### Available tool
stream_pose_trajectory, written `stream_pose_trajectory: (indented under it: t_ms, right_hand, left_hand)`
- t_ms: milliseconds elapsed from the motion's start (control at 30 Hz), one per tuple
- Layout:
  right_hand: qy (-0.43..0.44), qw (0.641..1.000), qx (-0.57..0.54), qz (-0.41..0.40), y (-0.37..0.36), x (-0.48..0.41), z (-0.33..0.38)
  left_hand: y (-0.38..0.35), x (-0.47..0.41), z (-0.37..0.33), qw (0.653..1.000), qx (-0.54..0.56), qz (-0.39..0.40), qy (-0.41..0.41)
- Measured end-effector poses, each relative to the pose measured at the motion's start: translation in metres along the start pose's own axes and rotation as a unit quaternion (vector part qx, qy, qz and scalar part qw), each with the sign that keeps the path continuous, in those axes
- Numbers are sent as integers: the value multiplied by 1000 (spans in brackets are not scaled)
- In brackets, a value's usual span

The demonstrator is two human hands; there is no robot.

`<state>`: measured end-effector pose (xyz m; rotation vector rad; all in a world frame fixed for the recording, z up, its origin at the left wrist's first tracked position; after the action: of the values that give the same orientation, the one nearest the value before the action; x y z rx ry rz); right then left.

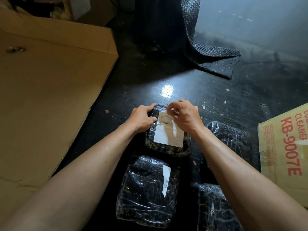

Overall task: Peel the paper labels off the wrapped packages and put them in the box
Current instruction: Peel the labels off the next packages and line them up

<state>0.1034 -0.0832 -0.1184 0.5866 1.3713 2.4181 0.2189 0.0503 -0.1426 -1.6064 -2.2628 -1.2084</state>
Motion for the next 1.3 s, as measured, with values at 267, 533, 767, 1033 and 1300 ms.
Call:
stream_pose_trajectory:
  t_ms: [267, 533, 767, 1033, 1300]
  right_hand:
    - [-10, 999, -48, -7, -4, 7, 0]
    - [-2, 993, -115, 14, -2, 23, -1]
    - [-10, 994, -109, 19, 2, 33, -1]
    - [-17, 990, -141, 24, 6, 56, -3]
    - [-29, 986, -163, 3, 5, 65, 2]
  left_hand:
    - [-2, 0, 3, 1000, 0, -9, -7]
    - [-2, -2, 6, 1000, 16, -16, 4]
    - [-5, -2, 5, 1000, 24, -15, 10]
    - [-7, -1, 2, 999, 26, -27, 6]
    - [-8, 1, -1, 999, 18, -30, 8]
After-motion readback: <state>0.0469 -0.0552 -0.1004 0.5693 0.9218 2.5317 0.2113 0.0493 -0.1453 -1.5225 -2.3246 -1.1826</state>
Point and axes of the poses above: each hand's wrist, its own x-axis away from the middle knuckle, its own y-axis out of the back of the hand, z = x × y, the point moved 5 cm from there along -x, towards the middle knuckle, and after that the axes turned 12 degrees about z, right-handed, at the moved point
